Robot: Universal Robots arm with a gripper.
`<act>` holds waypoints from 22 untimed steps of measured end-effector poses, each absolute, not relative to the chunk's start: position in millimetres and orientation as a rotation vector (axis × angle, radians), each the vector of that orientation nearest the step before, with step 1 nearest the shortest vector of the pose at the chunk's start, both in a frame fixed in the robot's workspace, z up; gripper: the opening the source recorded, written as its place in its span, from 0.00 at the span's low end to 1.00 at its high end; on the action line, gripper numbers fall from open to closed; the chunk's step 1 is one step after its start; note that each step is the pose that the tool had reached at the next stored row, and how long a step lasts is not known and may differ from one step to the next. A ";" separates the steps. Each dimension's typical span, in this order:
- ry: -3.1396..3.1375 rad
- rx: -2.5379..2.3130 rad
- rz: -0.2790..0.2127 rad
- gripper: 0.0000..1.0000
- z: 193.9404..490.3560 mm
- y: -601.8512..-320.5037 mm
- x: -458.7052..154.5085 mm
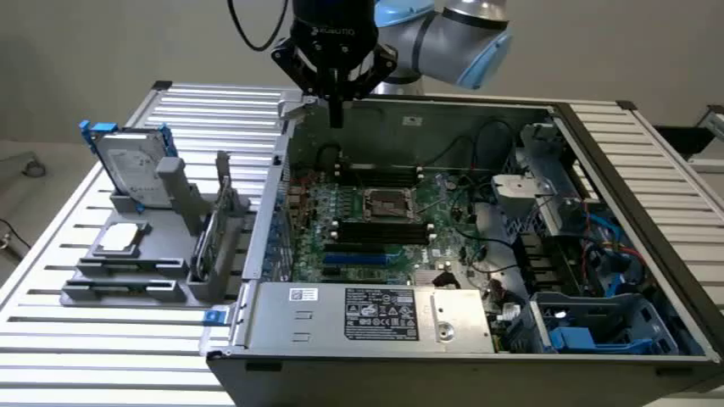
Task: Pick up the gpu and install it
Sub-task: 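Reach for the gpu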
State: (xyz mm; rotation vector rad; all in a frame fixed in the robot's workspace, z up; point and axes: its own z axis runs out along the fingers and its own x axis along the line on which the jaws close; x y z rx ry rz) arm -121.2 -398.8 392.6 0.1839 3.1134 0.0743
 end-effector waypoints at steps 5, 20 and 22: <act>3.113 0.185 0.074 0.11 392.6 -398.8 -121.2; 3.121 0.186 0.082 0.11 391.9 -391.9 -162.6; 3.124 0.187 0.084 0.11 391.7 -390.6 -171.2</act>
